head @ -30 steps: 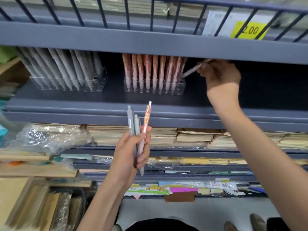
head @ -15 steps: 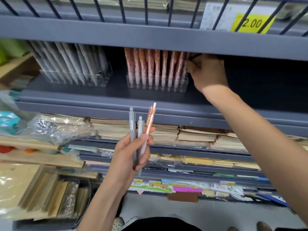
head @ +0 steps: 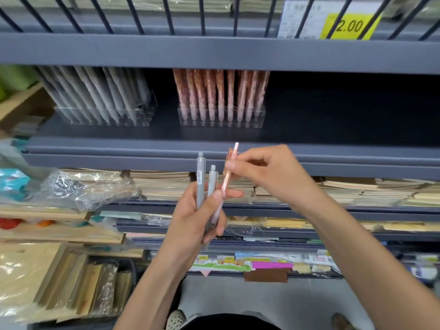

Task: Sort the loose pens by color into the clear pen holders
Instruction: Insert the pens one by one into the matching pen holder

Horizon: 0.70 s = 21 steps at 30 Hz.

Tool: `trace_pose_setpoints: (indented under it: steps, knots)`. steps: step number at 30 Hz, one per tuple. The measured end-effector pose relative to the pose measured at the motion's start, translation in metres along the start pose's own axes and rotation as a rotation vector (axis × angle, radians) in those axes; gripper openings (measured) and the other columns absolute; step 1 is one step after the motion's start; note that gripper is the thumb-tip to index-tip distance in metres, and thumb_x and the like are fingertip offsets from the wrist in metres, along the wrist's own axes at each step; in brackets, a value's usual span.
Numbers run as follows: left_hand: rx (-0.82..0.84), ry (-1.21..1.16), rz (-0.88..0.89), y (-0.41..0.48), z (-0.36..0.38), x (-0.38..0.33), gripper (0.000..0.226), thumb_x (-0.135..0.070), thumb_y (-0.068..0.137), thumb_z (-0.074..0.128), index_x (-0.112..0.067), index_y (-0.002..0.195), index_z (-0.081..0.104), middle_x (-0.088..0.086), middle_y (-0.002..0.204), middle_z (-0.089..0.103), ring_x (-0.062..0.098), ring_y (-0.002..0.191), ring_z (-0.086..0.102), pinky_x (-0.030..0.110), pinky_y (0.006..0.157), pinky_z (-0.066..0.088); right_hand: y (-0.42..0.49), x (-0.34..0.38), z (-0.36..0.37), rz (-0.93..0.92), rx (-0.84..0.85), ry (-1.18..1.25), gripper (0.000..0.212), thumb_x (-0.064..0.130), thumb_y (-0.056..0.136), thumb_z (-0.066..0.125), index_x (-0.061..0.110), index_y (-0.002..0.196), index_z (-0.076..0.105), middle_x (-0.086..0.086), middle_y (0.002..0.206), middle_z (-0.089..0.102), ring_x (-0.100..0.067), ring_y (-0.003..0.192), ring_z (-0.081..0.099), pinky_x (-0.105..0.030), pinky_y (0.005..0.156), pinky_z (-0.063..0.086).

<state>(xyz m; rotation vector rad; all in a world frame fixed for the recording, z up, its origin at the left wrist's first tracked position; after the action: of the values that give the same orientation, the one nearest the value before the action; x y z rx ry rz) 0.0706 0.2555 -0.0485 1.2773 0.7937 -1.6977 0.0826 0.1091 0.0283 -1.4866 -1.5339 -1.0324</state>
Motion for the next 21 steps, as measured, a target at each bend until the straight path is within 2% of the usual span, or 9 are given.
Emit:
trace_pose_setpoints:
  steps: [2,6,9,12,14,16,19,21]
  knots:
    - [0.037,-0.001,0.000,0.001,0.004,-0.001,0.035,-0.033,0.099,0.057,-0.006,0.119,0.049,0.011,0.109,0.075,0.012,0.043,0.051,0.016,0.035,0.032,-0.004,-0.003,0.001,0.031,-0.025,0.076,0.011,0.028,0.082,0.077,0.017,0.084,0.079,0.007,0.070,0.072,0.004,0.058,0.056,-0.010,0.056,0.043]
    - [0.045,-0.023,-0.007,0.003,0.006,0.001,0.013,-0.043,0.095,0.056,-0.030,0.098,0.059,0.014,0.109,0.074,0.016,0.045,0.056,0.018,0.033,0.033,-0.008,-0.006,-0.014,0.051,-0.092,0.225,0.010,0.019,0.089,0.070,0.009,0.088,0.073,-0.001,0.074,0.073,-0.009,0.063,0.063,-0.022,0.055,0.050]
    - [0.016,-0.054,-0.026,0.002,0.004,0.004,0.025,-0.050,0.095,0.052,-0.030,0.105,0.062,0.014,0.100,0.075,0.017,0.045,0.056,0.019,0.033,0.033,-0.007,-0.002,-0.054,-0.011,-0.339,0.345,0.011,0.016,0.096,0.060,0.008,0.095,0.067,-0.009,0.083,0.075,-0.021,0.073,0.070,-0.026,0.065,0.057]
    - [-0.011,-0.077,-0.019,0.001,0.000,0.007,0.034,-0.053,0.095,0.050,-0.028,0.114,0.062,0.011,0.084,0.071,0.014,0.040,0.046,0.019,0.035,0.032,-0.006,0.003,-0.099,-0.108,-0.619,0.364,0.005,0.008,0.095,0.057,0.009,0.097,0.061,-0.007,0.081,0.073,-0.025,0.075,0.073,-0.028,0.070,0.059]
    - [-0.025,-0.080,-0.008,0.000,-0.003,0.007,0.033,-0.051,0.097,0.049,-0.028,0.117,0.063,0.008,0.077,0.066,0.012,0.038,0.038,0.019,0.036,0.031,-0.004,0.011,-0.119,-0.199,-0.744,0.320,0.010,0.004,0.091,0.054,0.012,0.094,0.060,-0.003,0.081,0.071,-0.026,0.074,0.073,-0.032,0.071,0.060]
    - [-0.031,-0.071,-0.006,-0.001,-0.005,0.007,0.032,-0.048,0.099,0.048,-0.028,0.119,0.063,0.005,0.073,0.061,0.010,0.038,0.032,0.019,0.037,0.029,0.001,0.016,-0.129,-0.251,-0.801,0.253,0.018,0.003,0.086,0.052,0.018,0.090,0.061,0.000,0.081,0.071,-0.026,0.075,0.073,-0.038,0.074,0.061]
    - [-0.053,-0.072,-0.030,-0.003,-0.009,0.008,0.033,-0.049,0.100,0.048,-0.027,0.118,0.064,0.003,0.070,0.056,0.011,0.042,0.027,0.020,0.037,0.027,0.013,0.020,-0.130,-0.275,-0.811,0.093,0.027,0.007,0.085,0.051,0.031,0.083,0.065,0.004,0.083,0.072,-0.023,0.079,0.073,-0.047,0.080,0.059]
    - [-0.055,-0.111,-0.049,-0.005,-0.011,0.009,0.033,-0.047,0.100,0.049,-0.023,0.117,0.064,0.004,0.069,0.054,0.011,0.042,0.027,0.020,0.037,0.028,0.021,0.023,-0.125,-0.297,-0.788,0.004,0.022,0.015,0.086,0.052,0.035,0.085,0.063,0.006,0.085,0.071,-0.022,0.081,0.072,-0.047,0.082,0.058]
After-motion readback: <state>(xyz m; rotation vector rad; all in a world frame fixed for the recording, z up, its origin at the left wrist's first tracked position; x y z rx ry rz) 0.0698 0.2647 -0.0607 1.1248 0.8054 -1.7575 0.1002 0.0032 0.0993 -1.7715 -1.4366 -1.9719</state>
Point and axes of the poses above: each hand's wrist, its own y-axis towards the middle knuckle, its own z-axis out of the palm, x = y × z, the point moved 8 cm from there along y, towards the middle knuckle
